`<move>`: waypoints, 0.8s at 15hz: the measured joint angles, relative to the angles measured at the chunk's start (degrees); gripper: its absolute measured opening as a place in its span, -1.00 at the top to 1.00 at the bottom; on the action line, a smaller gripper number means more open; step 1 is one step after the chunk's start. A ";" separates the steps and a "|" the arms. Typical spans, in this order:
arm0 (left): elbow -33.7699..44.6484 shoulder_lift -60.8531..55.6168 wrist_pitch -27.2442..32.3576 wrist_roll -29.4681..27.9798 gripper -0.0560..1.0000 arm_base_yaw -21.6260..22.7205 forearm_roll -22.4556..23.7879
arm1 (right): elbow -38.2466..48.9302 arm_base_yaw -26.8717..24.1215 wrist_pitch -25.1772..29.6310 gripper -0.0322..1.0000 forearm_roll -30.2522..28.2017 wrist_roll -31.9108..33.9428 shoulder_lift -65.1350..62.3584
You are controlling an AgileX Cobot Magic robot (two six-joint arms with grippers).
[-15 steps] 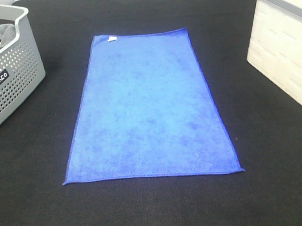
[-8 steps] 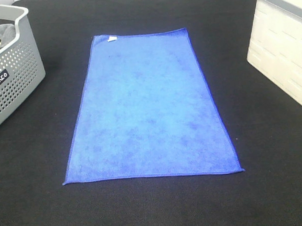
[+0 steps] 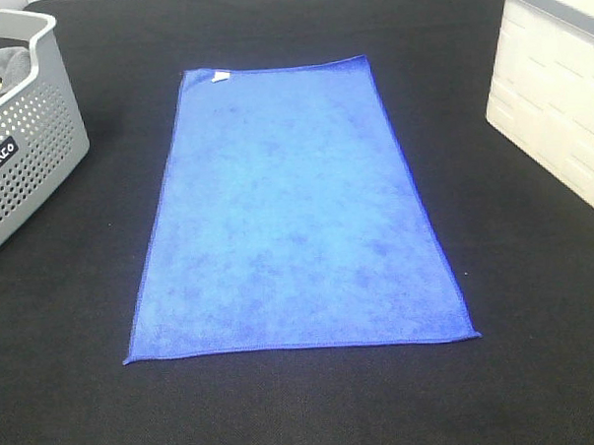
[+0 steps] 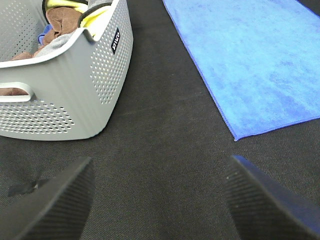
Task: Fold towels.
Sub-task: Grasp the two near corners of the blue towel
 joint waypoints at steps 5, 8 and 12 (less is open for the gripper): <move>0.00 0.00 0.00 0.00 -0.43 0.00 0.00 | 0.00 0.00 0.00 -0.65 0.00 0.00 0.00; 0.00 0.00 0.00 0.00 -0.43 0.00 0.00 | 0.00 0.00 0.00 -0.65 0.00 0.00 0.00; -0.46 0.00 -2.81 -2.41 -0.43 0.00 -0.06 | 0.00 0.00 0.00 -0.65 0.00 0.00 0.40</move>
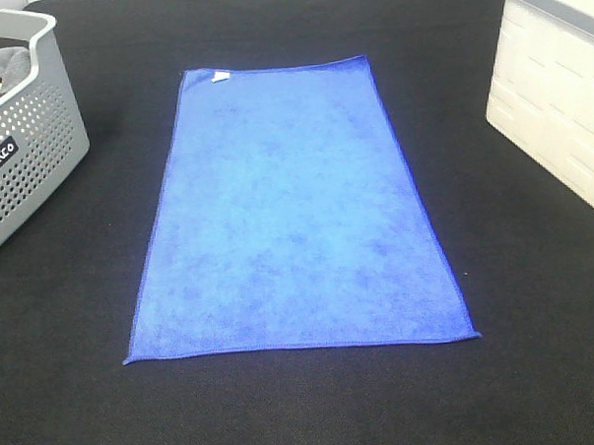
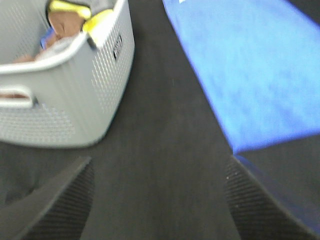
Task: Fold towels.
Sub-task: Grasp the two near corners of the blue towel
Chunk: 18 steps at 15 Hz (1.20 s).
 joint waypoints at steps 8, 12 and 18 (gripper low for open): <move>-0.34 30.14 -19.82 -6.59 -0.43 0.00 -17.36 | -1.20 0.00 -12.15 -0.59 3.95 4.47 32.20; -0.34 52.88 -20.00 1.66 -0.43 0.00 -27.22 | -1.20 0.00 -16.79 -0.53 9.34 -0.40 51.85; -0.52 83.59 -26.70 24.98 -0.43 0.00 -48.76 | -6.07 0.00 -24.18 -0.53 26.47 -20.23 78.27</move>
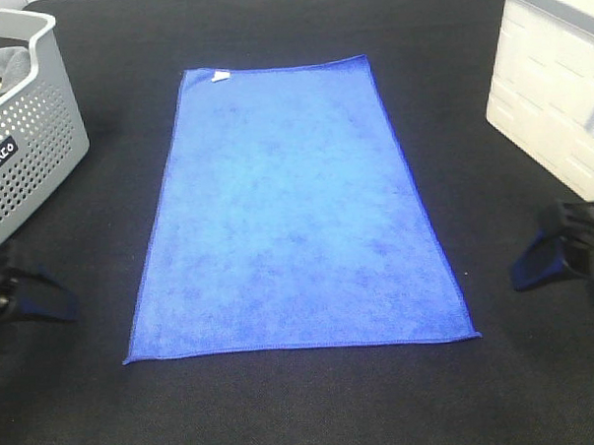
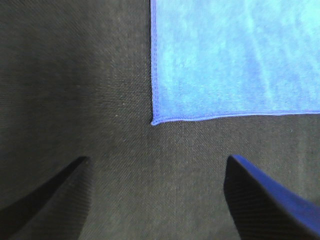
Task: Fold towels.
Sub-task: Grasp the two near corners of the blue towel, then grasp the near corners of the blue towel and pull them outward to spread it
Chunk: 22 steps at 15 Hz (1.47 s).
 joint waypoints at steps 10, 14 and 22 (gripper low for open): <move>-0.23 21.94 0.86 43.03 -0.42 0.00 -41.88 | -4.35 0.00 -3.15 -0.46 24.06 -23.78 23.78; -4.81 28.02 6.19 46.41 -0.37 0.00 -44.92 | -7.39 -0.06 0.74 -0.41 32.26 -29.97 30.94; -15.13 35.18 5.96 42.86 0.00 -9.57 -46.18 | -13.46 5.04 1.72 -0.23 33.86 -29.16 35.58</move>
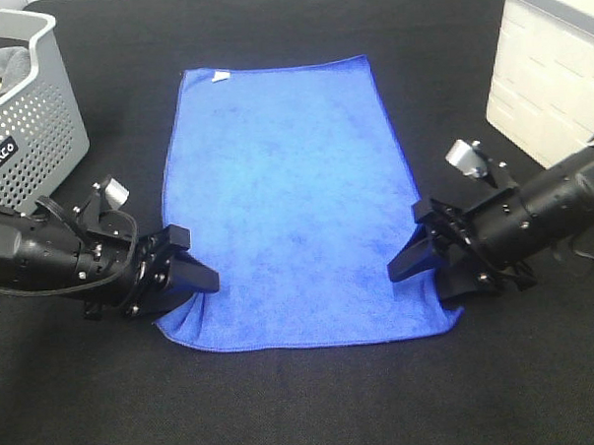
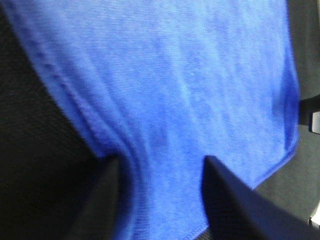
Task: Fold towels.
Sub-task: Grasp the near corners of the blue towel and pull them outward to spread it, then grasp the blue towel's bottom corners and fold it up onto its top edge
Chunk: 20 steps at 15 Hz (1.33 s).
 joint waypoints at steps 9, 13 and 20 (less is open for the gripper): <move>-0.06 -5.73 -2.01 -15.47 0.87 0.00 17.19 | -0.06 0.92 -2.41 0.94 -8.71 9.97 -0.40; 4.47 -14.27 -1.72 -28.76 0.87 0.00 32.72 | 5.67 0.92 -1.55 0.94 -12.72 13.75 -6.19; 19.02 -30.48 3.55 -37.93 0.88 0.00 42.00 | 20.86 1.03 3.55 0.94 -12.89 16.27 -20.45</move>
